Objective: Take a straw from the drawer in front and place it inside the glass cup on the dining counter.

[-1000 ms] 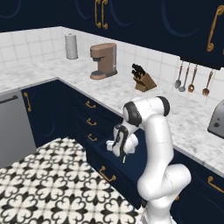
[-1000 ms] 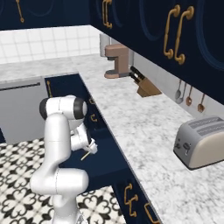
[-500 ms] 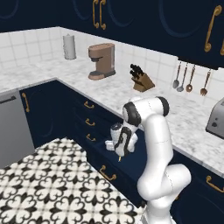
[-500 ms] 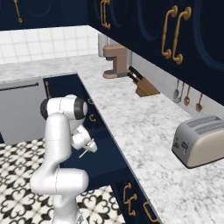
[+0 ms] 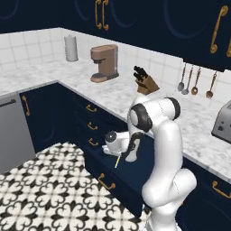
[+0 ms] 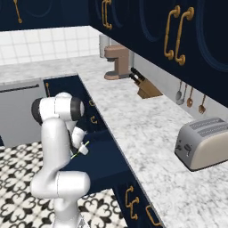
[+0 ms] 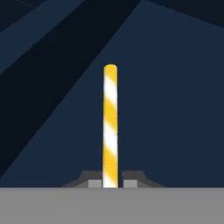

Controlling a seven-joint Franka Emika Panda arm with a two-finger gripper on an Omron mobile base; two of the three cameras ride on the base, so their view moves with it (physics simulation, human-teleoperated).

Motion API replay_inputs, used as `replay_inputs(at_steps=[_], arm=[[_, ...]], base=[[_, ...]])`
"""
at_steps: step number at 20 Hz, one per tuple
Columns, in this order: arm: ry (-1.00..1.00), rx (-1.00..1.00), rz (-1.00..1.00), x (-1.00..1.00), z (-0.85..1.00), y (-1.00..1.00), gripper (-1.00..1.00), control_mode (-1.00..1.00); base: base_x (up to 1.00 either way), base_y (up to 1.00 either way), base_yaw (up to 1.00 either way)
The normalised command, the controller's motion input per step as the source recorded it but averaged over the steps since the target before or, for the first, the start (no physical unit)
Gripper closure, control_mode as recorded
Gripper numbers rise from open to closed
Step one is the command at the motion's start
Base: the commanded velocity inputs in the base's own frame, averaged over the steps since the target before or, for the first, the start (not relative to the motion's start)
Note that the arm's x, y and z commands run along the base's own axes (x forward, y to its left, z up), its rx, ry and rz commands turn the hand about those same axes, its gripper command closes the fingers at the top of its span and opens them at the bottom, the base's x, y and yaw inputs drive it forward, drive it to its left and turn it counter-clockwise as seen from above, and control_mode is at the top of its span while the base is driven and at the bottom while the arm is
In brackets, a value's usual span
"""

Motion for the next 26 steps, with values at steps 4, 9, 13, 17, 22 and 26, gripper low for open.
replay_inputs(at_steps=[4,9,13,17,22,26], arm=[[-0.11,0.26,-0.01,-0.47,1.0,-0.06,1.0,-1.0],[-0.05,0.36,0.0,-0.34,1.0,-0.56,1.0,-1.0],[0.0,0.28,-0.02,0.0,1.0,-0.28,1.0,-1.0],[0.01,0.11,-0.14,0.02,1.0,0.0,1.0,-1.0],[0.02,0.03,-0.19,0.2,1.0,0.16,1.0,-1.0],[0.0,0.0,-0.17,0.13,1.0,0.3,1.0,-1.0]], base=[[0.0,0.0,0.0],[0.0,0.0,0.0],[0.0,0.0,0.0],[0.0,0.0,0.0],[0.0,0.0,0.0],[0.0,0.0,0.0]])
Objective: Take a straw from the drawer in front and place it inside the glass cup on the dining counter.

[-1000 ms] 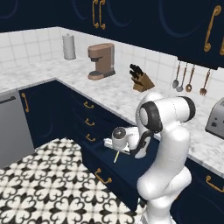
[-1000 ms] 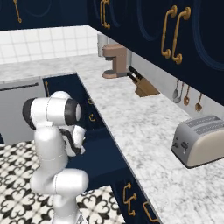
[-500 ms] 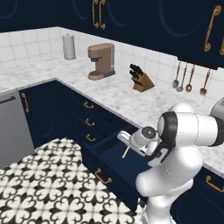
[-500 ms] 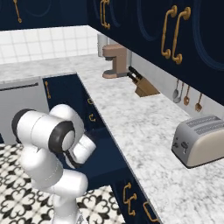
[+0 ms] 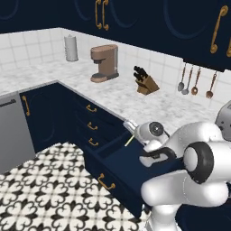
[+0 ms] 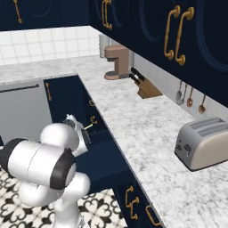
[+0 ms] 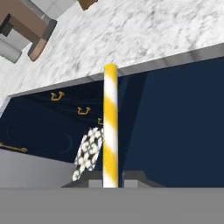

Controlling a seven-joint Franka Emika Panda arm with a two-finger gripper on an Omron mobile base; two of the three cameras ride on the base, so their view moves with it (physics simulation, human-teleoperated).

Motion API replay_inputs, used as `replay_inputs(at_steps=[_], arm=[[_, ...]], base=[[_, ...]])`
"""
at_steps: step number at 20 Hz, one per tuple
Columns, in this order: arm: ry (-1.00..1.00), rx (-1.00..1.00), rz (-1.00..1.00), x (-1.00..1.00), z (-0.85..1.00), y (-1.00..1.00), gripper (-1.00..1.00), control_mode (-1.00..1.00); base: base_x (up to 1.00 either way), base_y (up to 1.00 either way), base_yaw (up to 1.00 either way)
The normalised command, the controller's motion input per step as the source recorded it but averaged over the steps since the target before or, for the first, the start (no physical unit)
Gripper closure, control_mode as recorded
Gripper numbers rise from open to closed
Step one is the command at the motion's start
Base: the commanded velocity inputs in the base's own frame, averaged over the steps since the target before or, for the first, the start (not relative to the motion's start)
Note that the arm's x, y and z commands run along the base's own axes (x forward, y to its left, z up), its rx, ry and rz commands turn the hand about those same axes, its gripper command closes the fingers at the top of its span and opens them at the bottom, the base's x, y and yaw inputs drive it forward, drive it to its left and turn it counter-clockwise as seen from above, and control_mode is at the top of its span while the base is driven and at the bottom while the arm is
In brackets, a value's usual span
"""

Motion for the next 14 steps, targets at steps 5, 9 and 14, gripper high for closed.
replay_inputs(at_steps=[5,9,14], arm=[[-0.02,-0.01,-0.15,-0.15,1.0,0.43,1.0,-1.0],[0.0,-0.01,-0.16,-0.65,1.0,0.11,1.0,-1.0],[-0.03,0.0,-0.21,-1.0,0.27,0.01,1.0,-1.0]], base=[[0.0,0.0,0.0],[0.0,0.0,0.0],[0.0,0.0,0.0]])
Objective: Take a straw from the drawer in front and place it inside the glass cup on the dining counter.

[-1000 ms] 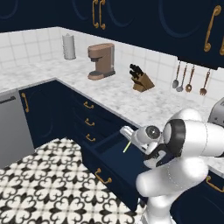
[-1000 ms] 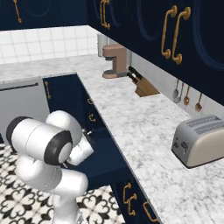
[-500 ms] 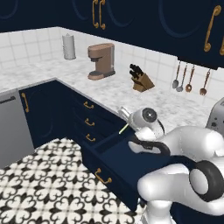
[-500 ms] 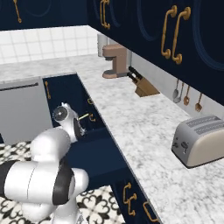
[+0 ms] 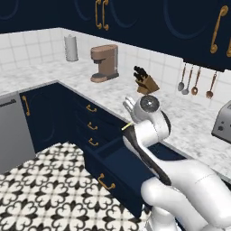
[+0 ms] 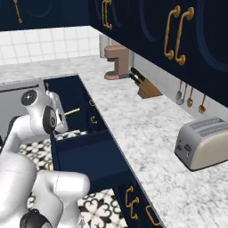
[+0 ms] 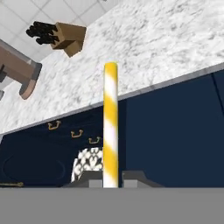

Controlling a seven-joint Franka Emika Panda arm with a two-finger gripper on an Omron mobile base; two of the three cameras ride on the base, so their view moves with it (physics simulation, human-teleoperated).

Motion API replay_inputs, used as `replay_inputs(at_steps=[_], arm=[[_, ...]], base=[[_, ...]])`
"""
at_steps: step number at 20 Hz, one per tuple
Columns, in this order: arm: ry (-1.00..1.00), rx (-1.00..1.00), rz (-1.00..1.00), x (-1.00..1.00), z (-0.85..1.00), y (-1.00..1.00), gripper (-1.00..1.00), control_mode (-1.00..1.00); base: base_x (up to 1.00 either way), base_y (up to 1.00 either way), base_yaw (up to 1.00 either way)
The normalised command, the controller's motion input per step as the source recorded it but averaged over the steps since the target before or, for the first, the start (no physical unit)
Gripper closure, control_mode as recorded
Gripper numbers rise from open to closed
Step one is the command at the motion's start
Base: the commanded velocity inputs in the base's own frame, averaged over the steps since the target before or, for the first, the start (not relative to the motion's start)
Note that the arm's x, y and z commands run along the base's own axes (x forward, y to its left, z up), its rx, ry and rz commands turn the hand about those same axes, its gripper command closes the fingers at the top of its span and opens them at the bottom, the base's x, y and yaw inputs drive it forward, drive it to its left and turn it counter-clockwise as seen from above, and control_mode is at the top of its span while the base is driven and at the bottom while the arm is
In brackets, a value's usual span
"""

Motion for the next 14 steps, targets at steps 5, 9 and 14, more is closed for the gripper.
replay_inputs(at_steps=[5,9,14], arm=[[-0.07,0.05,-0.02,-0.98,-0.21,0.0,1.0,-1.0],[-0.38,0.34,0.0,-0.59,-0.2,-0.11,1.0,-1.0],[-0.31,0.34,-0.04,-0.43,-0.15,-0.36,1.0,-1.0]], base=[[0.0,0.0,0.0],[0.0,0.0,0.0],[0.0,0.0,0.0]])
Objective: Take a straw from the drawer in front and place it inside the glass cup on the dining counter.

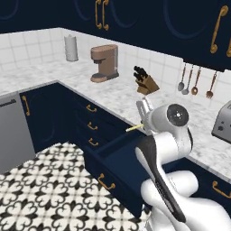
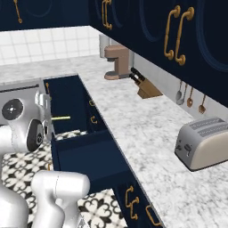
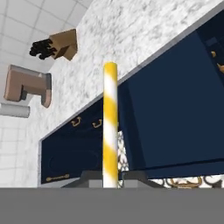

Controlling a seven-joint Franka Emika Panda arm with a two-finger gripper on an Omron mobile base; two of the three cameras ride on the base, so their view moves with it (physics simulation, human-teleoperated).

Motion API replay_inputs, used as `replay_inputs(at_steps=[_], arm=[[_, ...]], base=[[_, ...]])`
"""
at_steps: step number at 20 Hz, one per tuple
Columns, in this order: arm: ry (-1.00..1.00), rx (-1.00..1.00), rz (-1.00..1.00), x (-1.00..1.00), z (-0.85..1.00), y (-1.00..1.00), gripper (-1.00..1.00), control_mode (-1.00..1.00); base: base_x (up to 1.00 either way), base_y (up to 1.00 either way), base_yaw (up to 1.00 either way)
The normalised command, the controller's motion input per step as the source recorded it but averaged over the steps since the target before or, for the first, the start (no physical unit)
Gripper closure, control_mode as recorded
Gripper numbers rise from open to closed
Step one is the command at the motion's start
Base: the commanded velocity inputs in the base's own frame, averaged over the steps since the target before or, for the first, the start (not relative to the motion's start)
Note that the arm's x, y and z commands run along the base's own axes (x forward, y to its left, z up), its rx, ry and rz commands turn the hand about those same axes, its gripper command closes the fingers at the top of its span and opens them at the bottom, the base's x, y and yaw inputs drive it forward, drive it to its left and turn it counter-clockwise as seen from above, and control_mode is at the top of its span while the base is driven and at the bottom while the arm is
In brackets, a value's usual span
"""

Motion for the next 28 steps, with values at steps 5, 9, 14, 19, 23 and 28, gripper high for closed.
replay_inputs(at_steps=[5,9,14,19,23,28], arm=[[0.0,0.0,-0.06,-0.04,-0.16,0.0,1.0,-1.0],[0.0,-0.04,-0.07,0.0,-0.17,0.06,1.0,-1.0],[0.0,-0.03,-0.04,0.0,-0.08,0.07,1.0,1.0],[0.0,0.0,0.0,0.0,0.0,0.0,1.0,1.0],[0.0,0.0,0.0,0.0,0.0,0.0,1.0,1.0],[0.0,0.0,0.0,0.0,0.0,0.0,1.0,1.0]], base=[[0.0,0.0,0.0],[0.0,0.0,0.0],[-0.14,0.01,0.0],[-0.7,0.0,0.19],[-0.48,0.07,0.43],[-0.1,0.22,0.57]])
